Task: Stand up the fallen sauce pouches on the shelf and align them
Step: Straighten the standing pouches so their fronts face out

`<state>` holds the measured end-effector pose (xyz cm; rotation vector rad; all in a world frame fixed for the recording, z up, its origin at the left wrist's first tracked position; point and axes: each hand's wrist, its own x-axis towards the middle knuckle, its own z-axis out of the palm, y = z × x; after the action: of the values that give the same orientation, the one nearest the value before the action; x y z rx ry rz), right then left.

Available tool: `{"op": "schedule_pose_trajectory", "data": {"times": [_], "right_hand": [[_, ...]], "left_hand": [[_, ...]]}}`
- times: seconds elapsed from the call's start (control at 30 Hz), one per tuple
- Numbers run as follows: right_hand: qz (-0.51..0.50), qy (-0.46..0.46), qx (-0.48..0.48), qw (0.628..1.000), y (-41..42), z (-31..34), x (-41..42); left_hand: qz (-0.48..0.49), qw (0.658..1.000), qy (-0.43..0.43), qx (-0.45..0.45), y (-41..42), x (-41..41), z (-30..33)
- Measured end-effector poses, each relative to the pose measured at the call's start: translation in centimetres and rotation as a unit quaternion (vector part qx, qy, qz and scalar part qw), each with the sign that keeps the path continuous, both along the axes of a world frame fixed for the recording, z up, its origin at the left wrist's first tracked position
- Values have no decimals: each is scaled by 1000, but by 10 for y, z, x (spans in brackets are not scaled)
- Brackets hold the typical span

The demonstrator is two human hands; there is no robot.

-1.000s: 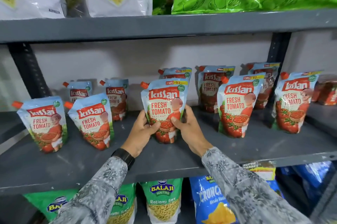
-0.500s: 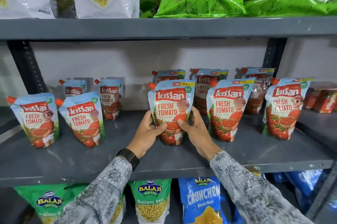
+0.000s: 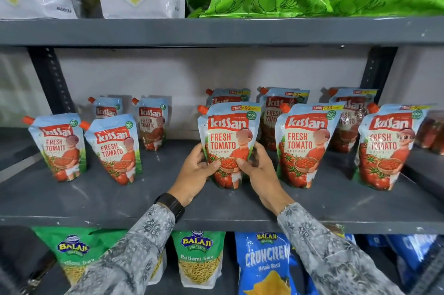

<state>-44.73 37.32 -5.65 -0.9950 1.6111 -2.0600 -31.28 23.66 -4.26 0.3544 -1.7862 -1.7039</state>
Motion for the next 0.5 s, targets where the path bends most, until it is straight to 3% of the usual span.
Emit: {"op": "schedule_pose_trajectory", "data": {"times": [0.33,0.5], "right_hand": [[-46,8,14,999,1,-1,19],[-235,14,-3,972,13,3,63]], "left_hand": [[-9,1000,-11,2,-5,11,-2],[-9,998,-26,-56,-25,60,0]]}}
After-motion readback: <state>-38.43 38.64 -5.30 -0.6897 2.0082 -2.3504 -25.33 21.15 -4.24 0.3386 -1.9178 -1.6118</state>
